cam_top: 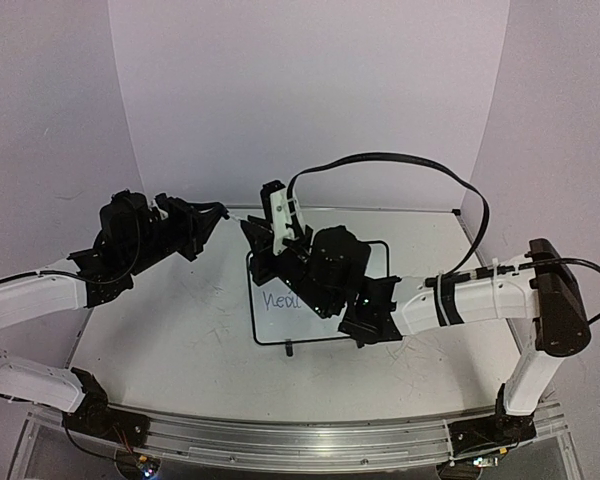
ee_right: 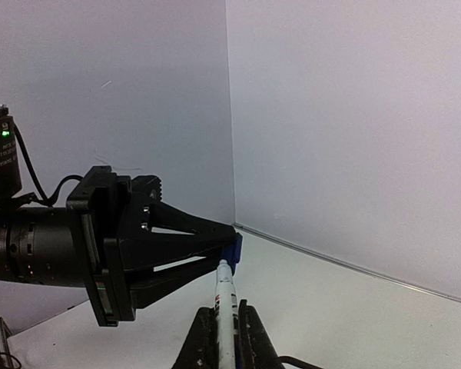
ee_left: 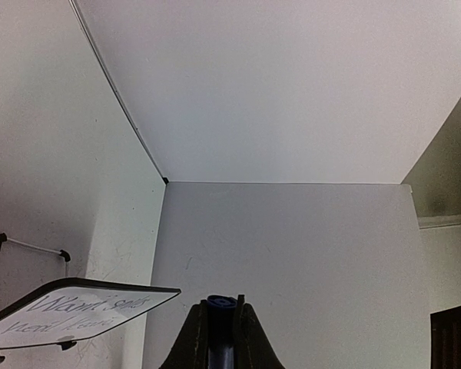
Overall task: Write a sentence on the whiteboard
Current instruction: Insert the whiteboard marker without the cap into the pen cap.
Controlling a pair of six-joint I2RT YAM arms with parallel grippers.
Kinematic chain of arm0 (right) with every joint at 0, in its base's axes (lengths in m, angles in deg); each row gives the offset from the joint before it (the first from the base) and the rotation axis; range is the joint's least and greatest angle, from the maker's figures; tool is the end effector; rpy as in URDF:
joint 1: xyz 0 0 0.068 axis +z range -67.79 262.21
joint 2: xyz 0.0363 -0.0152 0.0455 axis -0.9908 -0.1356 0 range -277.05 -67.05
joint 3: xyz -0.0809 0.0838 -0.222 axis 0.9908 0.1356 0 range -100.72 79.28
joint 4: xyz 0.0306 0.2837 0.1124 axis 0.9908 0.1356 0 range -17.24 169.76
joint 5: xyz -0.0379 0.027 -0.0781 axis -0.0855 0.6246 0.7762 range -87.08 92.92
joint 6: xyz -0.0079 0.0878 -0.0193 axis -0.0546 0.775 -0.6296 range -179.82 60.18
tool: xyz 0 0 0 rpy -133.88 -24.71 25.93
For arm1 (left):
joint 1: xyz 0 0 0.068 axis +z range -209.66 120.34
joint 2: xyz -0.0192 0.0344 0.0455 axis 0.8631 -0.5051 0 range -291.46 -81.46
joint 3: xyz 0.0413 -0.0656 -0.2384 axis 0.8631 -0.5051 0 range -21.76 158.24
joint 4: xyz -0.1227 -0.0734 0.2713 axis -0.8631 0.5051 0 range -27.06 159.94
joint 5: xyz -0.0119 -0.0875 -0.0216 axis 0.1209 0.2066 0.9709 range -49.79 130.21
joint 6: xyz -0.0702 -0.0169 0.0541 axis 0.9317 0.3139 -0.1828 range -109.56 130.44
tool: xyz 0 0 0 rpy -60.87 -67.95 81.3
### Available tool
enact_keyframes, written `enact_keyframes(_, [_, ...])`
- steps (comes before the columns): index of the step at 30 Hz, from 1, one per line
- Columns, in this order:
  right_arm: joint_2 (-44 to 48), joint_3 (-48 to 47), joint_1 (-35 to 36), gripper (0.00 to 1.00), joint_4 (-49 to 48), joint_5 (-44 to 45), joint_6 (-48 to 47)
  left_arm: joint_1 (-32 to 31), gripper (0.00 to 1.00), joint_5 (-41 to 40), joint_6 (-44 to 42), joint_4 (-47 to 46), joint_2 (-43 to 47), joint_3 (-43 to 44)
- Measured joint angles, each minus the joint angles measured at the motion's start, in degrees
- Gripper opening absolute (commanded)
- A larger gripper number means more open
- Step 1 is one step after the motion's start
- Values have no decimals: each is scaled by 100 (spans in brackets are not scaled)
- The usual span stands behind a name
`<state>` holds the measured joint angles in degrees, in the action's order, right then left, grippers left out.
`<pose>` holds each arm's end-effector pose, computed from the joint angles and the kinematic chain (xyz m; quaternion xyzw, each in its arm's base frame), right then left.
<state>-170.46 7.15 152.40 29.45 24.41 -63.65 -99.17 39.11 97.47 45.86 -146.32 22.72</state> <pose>0.1982 0.4632 0.2783 -0.2564 0.5808 0.3198 0.7033 0.2843 -0.2323 0.2770 -0.2990 0.6629 -0.6098 0.3150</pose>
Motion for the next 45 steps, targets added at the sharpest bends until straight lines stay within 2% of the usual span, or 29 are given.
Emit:
enact_keyframes(25, [-40, 71, 0, 0, -35, 40, 22, 0, 0, -1, 4, -69, 42, -38])
enact_keyframes(39, [-483, -416, -2, 0, -88, 323, -56, 2, 0, -4, 44, -122, 42, -38])
enact_keyframes(45, [-1084, -769, 42, 0, -728, 760, -524, 26, 0, -65, 54, -139, 39, -47])
